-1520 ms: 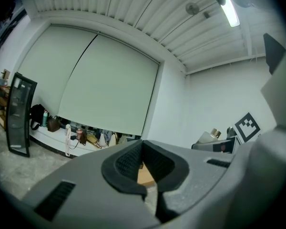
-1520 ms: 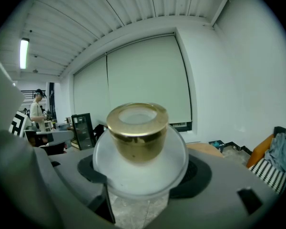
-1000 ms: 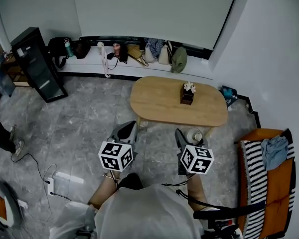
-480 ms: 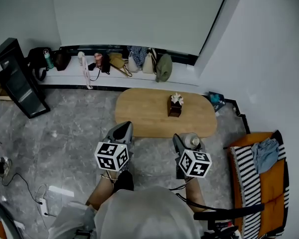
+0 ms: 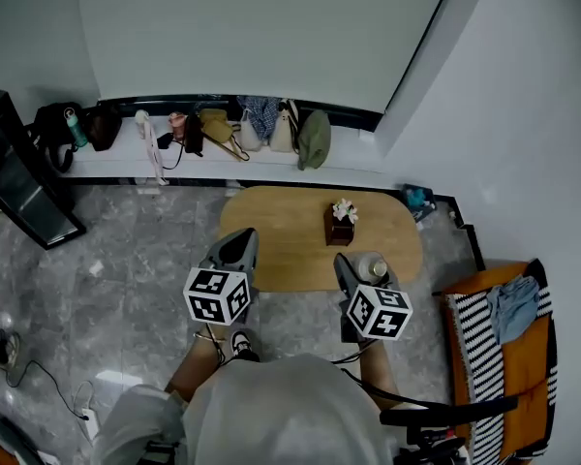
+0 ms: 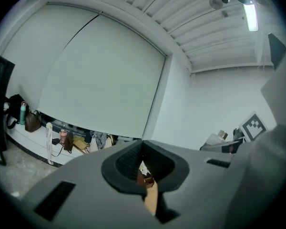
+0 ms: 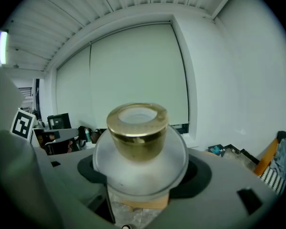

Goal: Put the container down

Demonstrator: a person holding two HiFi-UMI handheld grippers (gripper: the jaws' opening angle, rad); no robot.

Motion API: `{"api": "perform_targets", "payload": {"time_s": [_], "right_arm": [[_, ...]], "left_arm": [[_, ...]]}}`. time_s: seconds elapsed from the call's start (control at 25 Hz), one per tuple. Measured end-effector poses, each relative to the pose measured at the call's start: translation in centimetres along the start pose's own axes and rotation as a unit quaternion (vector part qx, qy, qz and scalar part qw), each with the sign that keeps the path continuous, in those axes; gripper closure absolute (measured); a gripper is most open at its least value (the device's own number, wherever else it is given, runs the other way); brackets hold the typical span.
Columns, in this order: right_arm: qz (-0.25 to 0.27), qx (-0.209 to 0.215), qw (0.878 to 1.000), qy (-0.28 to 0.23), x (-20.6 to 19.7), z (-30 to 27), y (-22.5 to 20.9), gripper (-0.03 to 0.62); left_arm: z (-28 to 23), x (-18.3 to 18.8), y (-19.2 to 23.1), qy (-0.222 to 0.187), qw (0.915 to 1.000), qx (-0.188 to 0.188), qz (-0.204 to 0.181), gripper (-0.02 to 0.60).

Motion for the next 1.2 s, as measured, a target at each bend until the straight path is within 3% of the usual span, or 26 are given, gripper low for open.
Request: {"api": "perform_targets", "payload": {"time_s": [0.28, 0.6, 0.84, 1.2], "right_arm": [[-0.007, -0.007, 1.000, -0.001, 2.4, -6.2, 0.5, 0.241], [-0.028, -0.017, 0.999, 0.019, 2.0, -10.8, 0.2, 0.241], [-0.041, -0.021, 0.998, 0.042, 0.9, -13.2, -2.4, 0.241], [-0.026, 0.015, 0.998, 0.062, 1.2, -16.4, -5.0, 0.241]], "left_arm": [[-4.7, 1.6, 4.6, 0.009, 0.9999, -0.005, -0.001, 0.574], [-9.3, 0.7, 8.4, 0.042, 0.9990, -0.008, 0.007, 0.574], [-12.3, -0.8, 7.8, 0.071, 0.9974, -0.011, 0.007, 0.574], [-15.3, -1.7, 5.5, 0.083, 0.9965, 0.003, -0.001, 0.574]]}}
Point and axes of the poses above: the fingertips, and each gripper's own axes: z backward along the fingers, y to its left, x out of its top, the point moved 4 cm from there along z, backward along the fingers, and after that the axes turned 1 degree about y, right-handed, at the moved point
